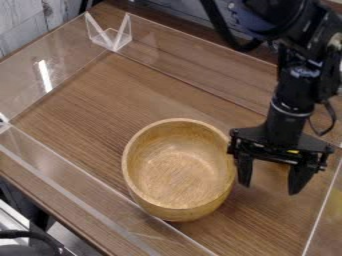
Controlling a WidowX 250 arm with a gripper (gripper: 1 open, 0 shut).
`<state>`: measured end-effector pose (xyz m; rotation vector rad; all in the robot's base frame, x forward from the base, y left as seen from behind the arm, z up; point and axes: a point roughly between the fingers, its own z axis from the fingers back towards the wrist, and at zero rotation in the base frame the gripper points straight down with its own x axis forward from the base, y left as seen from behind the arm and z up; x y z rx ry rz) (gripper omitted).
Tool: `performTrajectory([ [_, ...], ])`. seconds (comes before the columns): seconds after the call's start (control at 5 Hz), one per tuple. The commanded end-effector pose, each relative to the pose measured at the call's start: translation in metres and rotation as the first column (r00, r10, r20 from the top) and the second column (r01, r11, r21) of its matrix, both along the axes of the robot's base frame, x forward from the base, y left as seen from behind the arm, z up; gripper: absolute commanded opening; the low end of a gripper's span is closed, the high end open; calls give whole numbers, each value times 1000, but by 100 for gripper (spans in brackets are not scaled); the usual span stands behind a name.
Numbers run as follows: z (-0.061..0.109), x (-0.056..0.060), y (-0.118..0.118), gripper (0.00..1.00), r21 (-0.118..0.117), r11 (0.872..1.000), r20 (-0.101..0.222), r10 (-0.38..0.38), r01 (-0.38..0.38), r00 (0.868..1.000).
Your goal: Put the lemon in the brown bowl
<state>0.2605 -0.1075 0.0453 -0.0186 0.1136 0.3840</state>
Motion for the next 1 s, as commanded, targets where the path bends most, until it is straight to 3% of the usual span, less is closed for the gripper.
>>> performTrajectory([
  [0.0,22,9,8,100,-18,1000,65,-8,10,998],
  [0.4,22,10,14,100,-12,999,61,-32,33,998],
  [0.8,19,22,1,100,-51,997,97,-61,66,993],
])
